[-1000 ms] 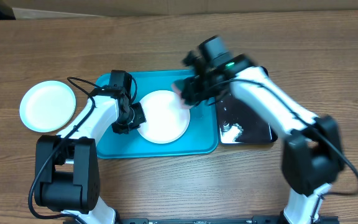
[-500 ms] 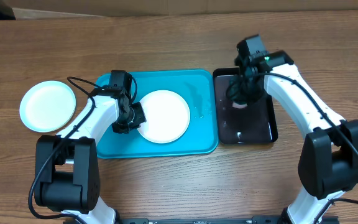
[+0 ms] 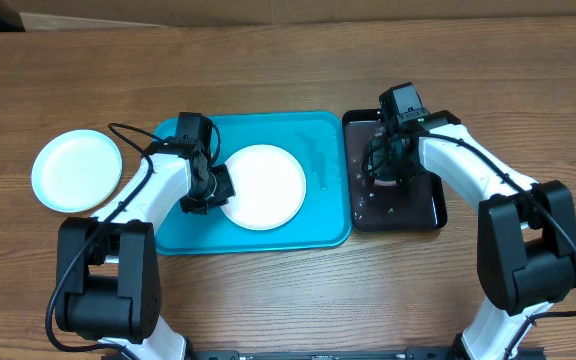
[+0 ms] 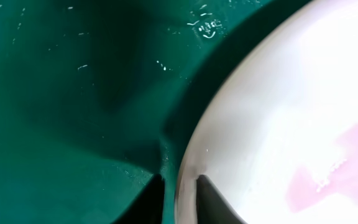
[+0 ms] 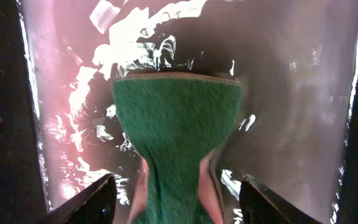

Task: Clean dirty plates on tray and stack at the side
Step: 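Return the green sponge to the black tray and raise the right gripper, then lift the white plate with the left gripper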

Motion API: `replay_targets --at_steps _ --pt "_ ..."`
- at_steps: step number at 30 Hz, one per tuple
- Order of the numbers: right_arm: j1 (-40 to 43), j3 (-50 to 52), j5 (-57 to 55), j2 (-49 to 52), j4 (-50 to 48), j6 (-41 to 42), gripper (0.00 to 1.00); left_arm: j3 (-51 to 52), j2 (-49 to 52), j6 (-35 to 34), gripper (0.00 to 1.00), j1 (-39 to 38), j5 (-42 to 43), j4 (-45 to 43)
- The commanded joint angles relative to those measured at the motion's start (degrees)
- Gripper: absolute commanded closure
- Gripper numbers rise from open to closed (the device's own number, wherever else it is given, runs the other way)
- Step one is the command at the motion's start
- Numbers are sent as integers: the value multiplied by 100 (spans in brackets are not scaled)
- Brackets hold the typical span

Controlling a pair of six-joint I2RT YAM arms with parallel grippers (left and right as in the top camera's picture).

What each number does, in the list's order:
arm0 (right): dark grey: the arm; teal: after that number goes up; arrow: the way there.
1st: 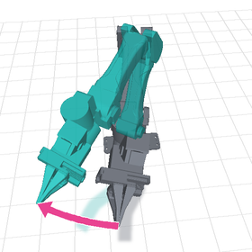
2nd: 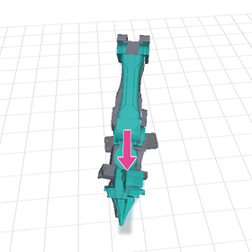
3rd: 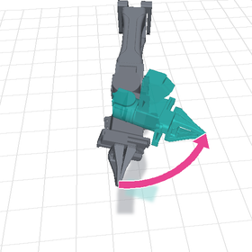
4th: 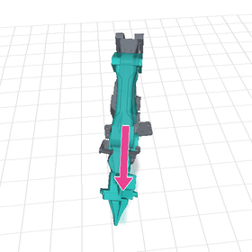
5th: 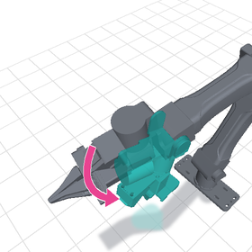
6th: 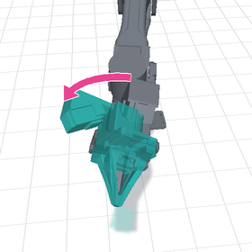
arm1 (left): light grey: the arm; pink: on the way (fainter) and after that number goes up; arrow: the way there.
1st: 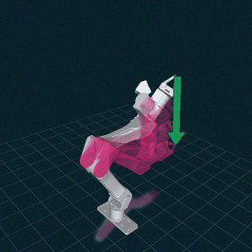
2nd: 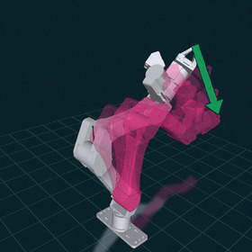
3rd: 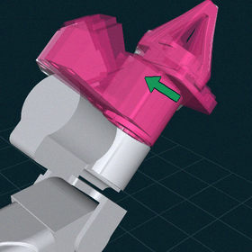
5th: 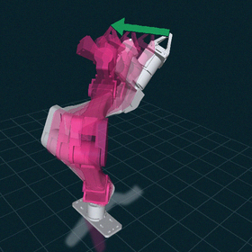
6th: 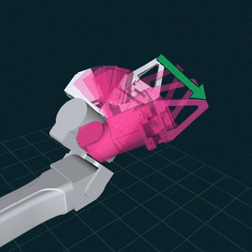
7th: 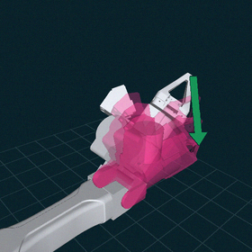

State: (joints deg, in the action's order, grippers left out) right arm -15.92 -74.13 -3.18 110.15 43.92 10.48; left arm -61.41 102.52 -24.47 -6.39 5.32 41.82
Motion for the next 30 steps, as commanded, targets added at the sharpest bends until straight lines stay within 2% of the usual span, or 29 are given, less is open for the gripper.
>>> replay_targets --at_steps 1,5,9,10,12,16,19,25,30 --pt "94 -577 -17 -109 251 7 34 50 -85 50 71 -44 24 15" --pt "442 -1311 -20 -122 769 151 29 52 -83 50 70 -46 22 31" --pt "1029 -1488 -17 -120 846 181 25 76 -50 48 72 -46 4 4" --pt "1165 -1486 -17 -109 852 184 20 101 -48 48 73 -46 -22 -17" --pt "1499 -1482 -15 -76 914 181 0 162 -17 15 76 -46 -140 -68" --pt "1974 -1471 -17 -68 1088 177 0 284 92 2 82 -46 -127 -267" --pt "2256 -1471 -17 -68 1069 177 0 284 103 4 96 -44 -118 -291" --pt "2435 -1471 -17 -68 1064 177 0 -17 -4 428 96 -24 -203 -79" --pt "2435 -1471 -17 -68 1064 177 0 -575 -227 439 96 -24 -439 120"
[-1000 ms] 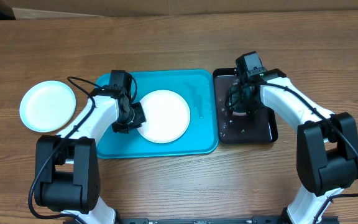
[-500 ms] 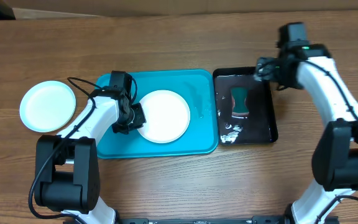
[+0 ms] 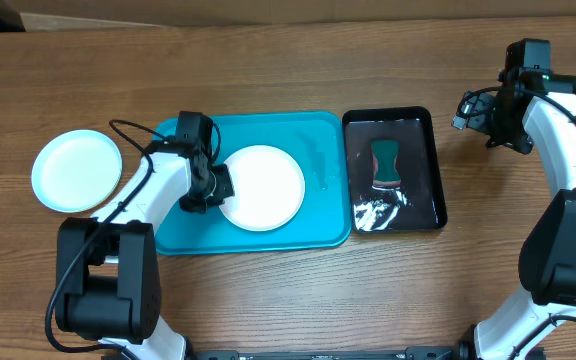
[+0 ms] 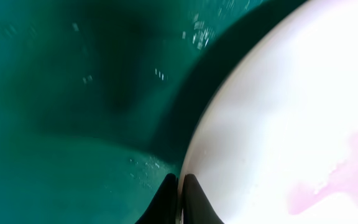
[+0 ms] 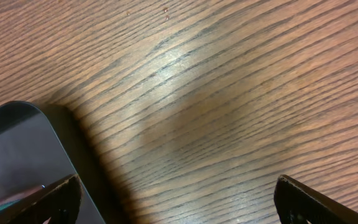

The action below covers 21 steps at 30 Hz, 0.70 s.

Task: Clean dirty plates on tray and stack at the side
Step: 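Lift the white plate with the left gripper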

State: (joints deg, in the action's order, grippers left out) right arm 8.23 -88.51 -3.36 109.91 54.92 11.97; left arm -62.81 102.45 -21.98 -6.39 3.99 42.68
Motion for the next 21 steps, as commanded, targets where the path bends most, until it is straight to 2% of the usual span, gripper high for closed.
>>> replay_targets --at_steps 1,14,21 --pt "20 -33 0 -44 -35 28 0 -553 -245 192 96 -24 -293 59" --pt "20 -33 0 -44 -35 28 0 -2006 -256 273 96 -153 -157 192" --pt "20 -33 0 -44 -35 28 0 -2583 -256 273 96 -857 -229 293"
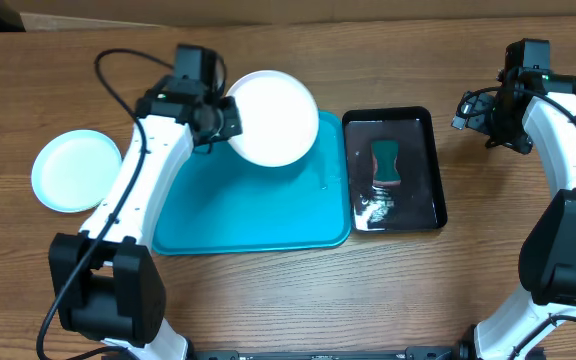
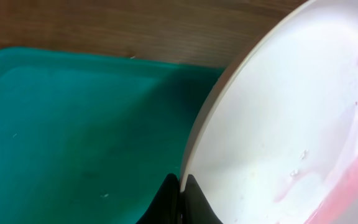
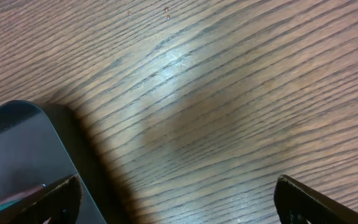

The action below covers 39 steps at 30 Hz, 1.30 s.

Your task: Clean dirty plates on tray and stack at the side

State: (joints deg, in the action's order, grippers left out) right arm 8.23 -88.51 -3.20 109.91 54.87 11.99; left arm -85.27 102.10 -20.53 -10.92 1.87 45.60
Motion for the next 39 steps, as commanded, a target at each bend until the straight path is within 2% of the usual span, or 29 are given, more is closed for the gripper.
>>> replay_targets --at_steps 1,8,13,19,24,34,39 --pt "20 -33 -15 -44 -31 26 0 -396 -221 127 96 -555 -111 -2" --pt "20 -33 -15 -44 -31 26 0 -570 -221 131 96 -1692 -1075 -166" --pt "20 -33 -15 -44 -31 26 0 -570 -221 136 96 -2636 -2616 -236" --pt "20 -33 -15 -44 -31 26 0 -570 -221 446 96 -3609 -4439 -385" --pt "20 -33 -15 -44 -31 26 0 -570 -221 975 96 -4382 -5716 -673" --pt "20 -33 -15 -44 -31 26 0 -570 -221 2291 96 -5519 -7558 -1552" --pt "20 -33 -15 -44 -31 26 0 -570 -221 3126 96 -5700 -7748 -2103"
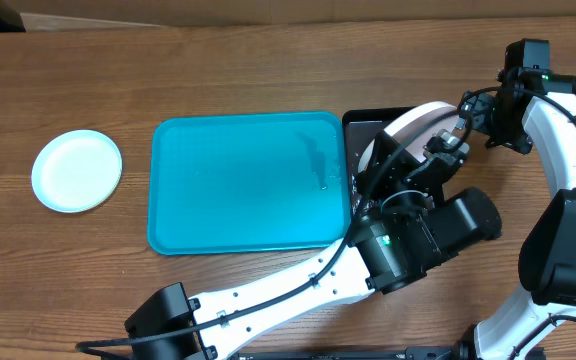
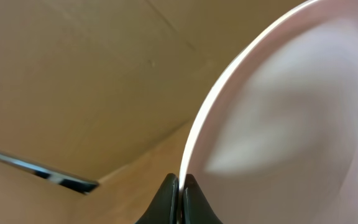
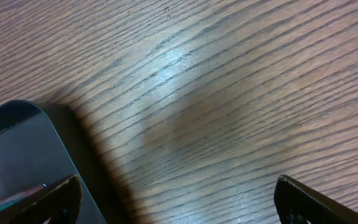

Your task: Clean dirty plates on tray and stack at the side

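Observation:
My left arm is raised close to the overhead camera. Its gripper (image 1: 378,165) is shut on the rim of a white plate (image 1: 413,125), which hangs tilted on edge high over the black tray (image 1: 363,119). In the left wrist view the fingertips (image 2: 181,186) pinch the rim of this plate (image 2: 291,124) and its face looks white. A second white plate (image 1: 76,170) lies on the table at far left. The blue tray (image 1: 248,180) holds no plate. My right gripper (image 1: 473,115) stands open over bare wood right of the black tray, with nothing between its fingers (image 3: 179,199).
The raised left arm (image 1: 408,250) covers most of the black tray and hides the sponge in the overhead view. A corner of the black tray (image 3: 17,149) shows in the right wrist view. A few wet marks (image 1: 318,160) lie on the blue tray's right side.
My left gripper, still shut on the plate, has moved from above the blue tray's far edge to high over the black tray, with the plate now tilted on edge. The right arm has not moved.
At first my left gripper was at the plate's rim on the blue tray while the right one held the green sponge in the black tray. Then the sponge lay in the tray and the right gripper stood open aside. The left one then held the plate up, now over the black tray.

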Motion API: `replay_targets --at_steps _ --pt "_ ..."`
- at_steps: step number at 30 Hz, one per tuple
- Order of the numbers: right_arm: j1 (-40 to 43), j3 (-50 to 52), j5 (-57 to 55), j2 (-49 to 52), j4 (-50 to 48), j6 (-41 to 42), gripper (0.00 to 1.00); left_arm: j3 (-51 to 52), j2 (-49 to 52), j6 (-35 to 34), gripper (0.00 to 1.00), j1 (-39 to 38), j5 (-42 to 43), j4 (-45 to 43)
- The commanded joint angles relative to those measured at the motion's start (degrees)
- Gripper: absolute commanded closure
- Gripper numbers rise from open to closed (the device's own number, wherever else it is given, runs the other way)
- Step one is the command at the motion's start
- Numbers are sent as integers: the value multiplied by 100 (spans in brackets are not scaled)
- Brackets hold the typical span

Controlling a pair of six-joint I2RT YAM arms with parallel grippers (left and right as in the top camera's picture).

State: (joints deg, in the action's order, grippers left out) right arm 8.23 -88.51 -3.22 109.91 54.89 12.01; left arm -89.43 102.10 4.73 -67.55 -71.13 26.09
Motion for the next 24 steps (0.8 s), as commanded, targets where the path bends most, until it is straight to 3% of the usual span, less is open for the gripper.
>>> replay_targets --at_steps 1,12,24 --pt "20 -33 -13 -44 -33 24 0 -155 -221 708 96 -35 -452 -199" --pt "20 -33 -13 -44 -33 24 0 -155 -216 949 96 44 -706 -380" --pt "20 -33 -13 -44 -33 24 0 -149 -214 820 96 155 -431 -280"
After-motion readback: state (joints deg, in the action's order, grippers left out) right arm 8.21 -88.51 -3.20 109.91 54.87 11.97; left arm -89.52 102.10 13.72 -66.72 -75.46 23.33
